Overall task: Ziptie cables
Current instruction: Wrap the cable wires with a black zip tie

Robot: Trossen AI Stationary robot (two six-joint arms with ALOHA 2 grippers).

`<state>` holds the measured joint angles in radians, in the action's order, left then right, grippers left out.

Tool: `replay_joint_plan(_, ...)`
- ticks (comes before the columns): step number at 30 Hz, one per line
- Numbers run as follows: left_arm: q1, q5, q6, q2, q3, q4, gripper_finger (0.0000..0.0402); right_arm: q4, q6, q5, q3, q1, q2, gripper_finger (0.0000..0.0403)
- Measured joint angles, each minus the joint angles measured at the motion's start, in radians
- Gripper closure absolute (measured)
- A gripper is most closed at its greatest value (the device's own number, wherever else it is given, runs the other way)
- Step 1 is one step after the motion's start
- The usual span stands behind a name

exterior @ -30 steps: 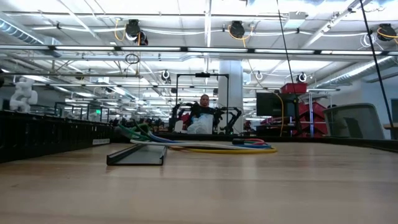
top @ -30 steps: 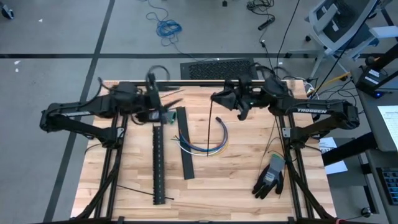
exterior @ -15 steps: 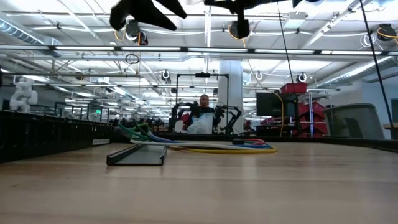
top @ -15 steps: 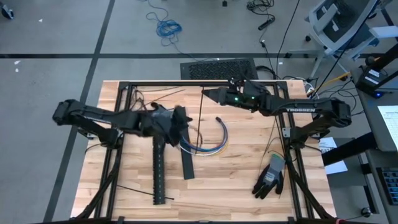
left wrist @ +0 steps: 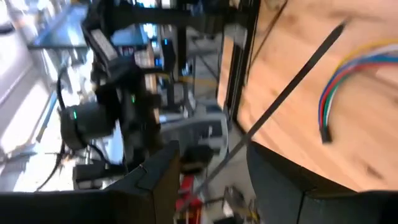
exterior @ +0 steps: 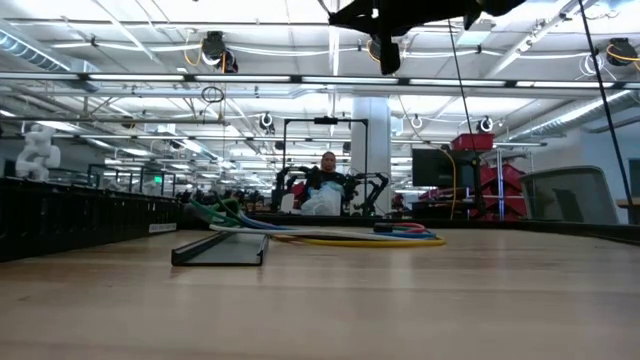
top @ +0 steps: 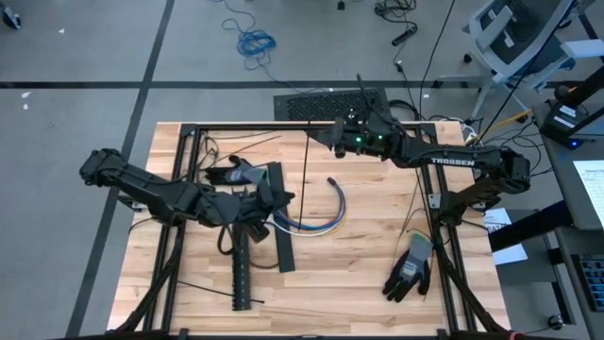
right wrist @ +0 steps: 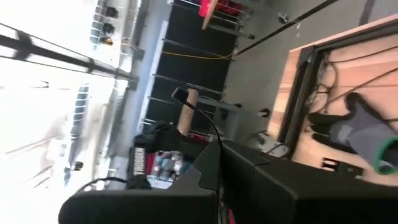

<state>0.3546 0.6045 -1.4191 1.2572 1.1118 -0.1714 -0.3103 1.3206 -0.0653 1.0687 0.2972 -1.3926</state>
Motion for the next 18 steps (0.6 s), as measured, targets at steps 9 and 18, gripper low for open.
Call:
replay_joint_plan(9,-0.007,-0.053,-0.020,0.042,0.000,-0.002,0.0220,-0.059,0.022,-0.011,0.000,-0.052,-0.009,0.0403)
replay_joint_plan(18,-0.008,-0.064,-0.028,0.083,0.000,0.021,0.0220,-0.125,0.061,0.012,0.000,-0.090,-0.061,0.0403)
